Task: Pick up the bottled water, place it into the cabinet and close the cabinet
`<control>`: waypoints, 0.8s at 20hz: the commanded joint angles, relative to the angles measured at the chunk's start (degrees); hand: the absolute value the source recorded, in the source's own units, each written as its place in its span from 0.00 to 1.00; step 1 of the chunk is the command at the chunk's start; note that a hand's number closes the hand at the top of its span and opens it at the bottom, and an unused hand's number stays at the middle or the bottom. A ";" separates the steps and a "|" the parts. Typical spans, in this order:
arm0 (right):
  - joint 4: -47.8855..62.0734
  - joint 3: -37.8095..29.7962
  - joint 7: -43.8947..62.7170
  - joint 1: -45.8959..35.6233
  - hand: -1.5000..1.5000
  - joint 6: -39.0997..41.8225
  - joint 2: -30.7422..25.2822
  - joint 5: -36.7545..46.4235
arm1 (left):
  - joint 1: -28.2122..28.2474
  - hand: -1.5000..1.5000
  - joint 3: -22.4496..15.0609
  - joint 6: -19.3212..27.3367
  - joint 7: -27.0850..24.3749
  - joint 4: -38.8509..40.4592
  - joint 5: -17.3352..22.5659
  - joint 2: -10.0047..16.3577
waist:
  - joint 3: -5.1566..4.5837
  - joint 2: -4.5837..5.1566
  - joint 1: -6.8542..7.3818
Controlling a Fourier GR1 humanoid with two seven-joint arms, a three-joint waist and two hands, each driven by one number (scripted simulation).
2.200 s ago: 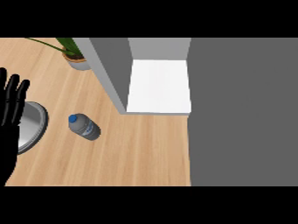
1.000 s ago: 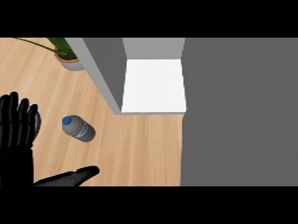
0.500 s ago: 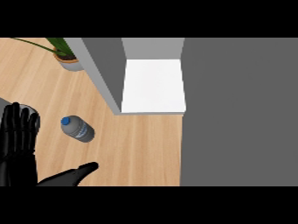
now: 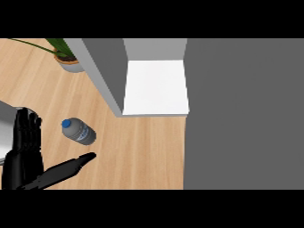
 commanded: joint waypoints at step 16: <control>-9.65 3.97 -6.64 14.98 0.00 4.42 -0.77 1.53 | -12.68 0.00 15.87 -5.97 -30.59 43.69 12.09 2.48 | -0.04 0.04 -0.58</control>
